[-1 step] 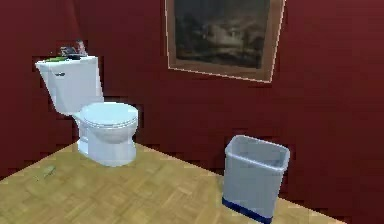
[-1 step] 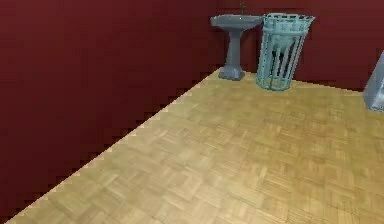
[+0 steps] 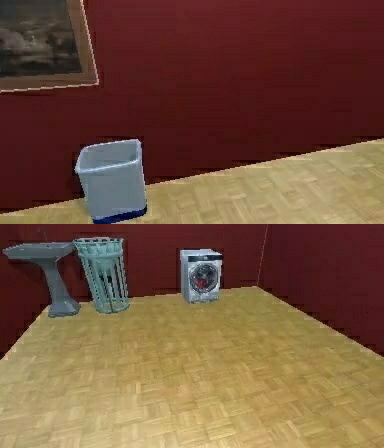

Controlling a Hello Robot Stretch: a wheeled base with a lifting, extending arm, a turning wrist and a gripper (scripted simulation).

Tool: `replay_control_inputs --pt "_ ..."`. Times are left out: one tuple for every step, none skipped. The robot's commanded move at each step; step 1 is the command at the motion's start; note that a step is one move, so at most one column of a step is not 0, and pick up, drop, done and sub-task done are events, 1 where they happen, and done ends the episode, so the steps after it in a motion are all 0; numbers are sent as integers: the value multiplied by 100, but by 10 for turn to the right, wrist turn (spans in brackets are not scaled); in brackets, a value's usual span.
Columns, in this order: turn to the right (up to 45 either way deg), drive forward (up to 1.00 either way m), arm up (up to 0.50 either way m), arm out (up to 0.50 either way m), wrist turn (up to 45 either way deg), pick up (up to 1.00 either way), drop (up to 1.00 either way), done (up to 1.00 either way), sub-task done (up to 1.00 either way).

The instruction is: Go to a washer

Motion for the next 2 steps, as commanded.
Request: replay_control_inputs --pt "450 0 0 0 0 0 0 0 0" --pt "330 0 0 0 0 0 0 0 0"
